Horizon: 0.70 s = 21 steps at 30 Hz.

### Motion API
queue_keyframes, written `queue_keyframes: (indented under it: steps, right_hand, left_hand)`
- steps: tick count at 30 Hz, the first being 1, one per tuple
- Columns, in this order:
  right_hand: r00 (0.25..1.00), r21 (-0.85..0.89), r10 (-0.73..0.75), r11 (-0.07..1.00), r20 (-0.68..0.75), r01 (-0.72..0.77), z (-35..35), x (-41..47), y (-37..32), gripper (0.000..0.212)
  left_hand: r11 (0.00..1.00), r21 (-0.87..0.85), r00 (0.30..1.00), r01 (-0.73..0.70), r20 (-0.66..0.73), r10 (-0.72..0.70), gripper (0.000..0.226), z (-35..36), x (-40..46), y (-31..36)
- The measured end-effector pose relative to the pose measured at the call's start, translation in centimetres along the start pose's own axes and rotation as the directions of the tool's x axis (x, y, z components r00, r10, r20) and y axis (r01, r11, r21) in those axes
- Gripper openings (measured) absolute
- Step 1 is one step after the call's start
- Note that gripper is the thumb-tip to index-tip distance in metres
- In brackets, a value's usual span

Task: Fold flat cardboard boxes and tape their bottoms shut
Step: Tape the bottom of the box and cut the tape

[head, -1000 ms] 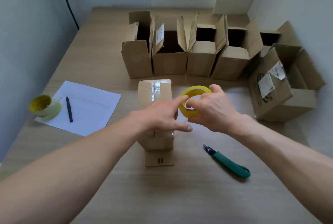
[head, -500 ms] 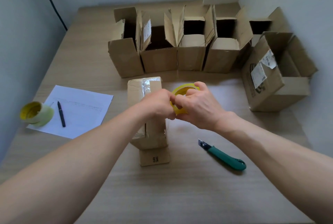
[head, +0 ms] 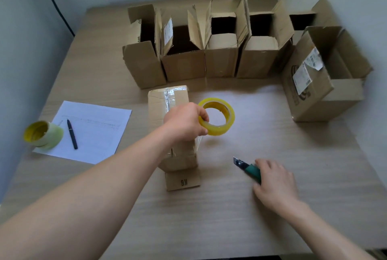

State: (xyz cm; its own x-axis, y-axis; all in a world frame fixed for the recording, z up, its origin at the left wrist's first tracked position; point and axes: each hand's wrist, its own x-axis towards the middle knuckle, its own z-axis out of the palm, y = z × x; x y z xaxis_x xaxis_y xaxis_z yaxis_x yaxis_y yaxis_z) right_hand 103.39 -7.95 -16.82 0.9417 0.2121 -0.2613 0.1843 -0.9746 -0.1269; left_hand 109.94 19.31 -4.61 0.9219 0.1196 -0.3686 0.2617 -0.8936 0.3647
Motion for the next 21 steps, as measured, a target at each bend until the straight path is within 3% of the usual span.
queue_keyframes:
  steps: [3,5,8,12,19,21]
  right_hand:
    - [0.999,0.050,0.011,0.999,0.031,-0.012,1.1,-0.9,0.5,0.037]
    - [0.999,0.300,-0.005,0.954,-0.032,0.015,0.7,-1.3,-0.1,0.035]
    - [0.952,0.514,-0.141,0.815,-0.270,0.267,-1.0,-1.9,-2.5,0.034]
    - [0.874,0.505,-0.281,0.729,-0.396,0.463,-2.4,-1.9,-5.4,0.032]
    - [0.876,0.342,-0.380,0.814,-0.298,0.470,-1.1,-0.4,-6.7,0.027]
    - [0.903,0.321,-0.350,0.850,-0.251,0.419,0.0,-0.6,-5.7,0.027]
  left_hand:
    - [1.000,-0.022,1.000,-0.004,0.019,0.004,0.024,-0.2,0.1,0.1]
    - [0.999,-0.033,0.999,-0.007,0.033,0.008,0.023,-0.3,0.1,0.1]
    - [0.999,-0.044,0.999,-0.013,0.039,0.015,0.022,-0.4,0.1,0.1]
    - [0.998,-0.056,0.999,-0.020,0.039,0.023,0.023,-0.3,0.1,0.3]
    - [0.993,-0.116,1.000,-0.007,0.026,0.010,0.021,-0.3,0.2,-0.5]
    - [0.985,-0.173,1.000,0.007,0.020,-0.003,0.020,-0.5,0.3,-0.6]
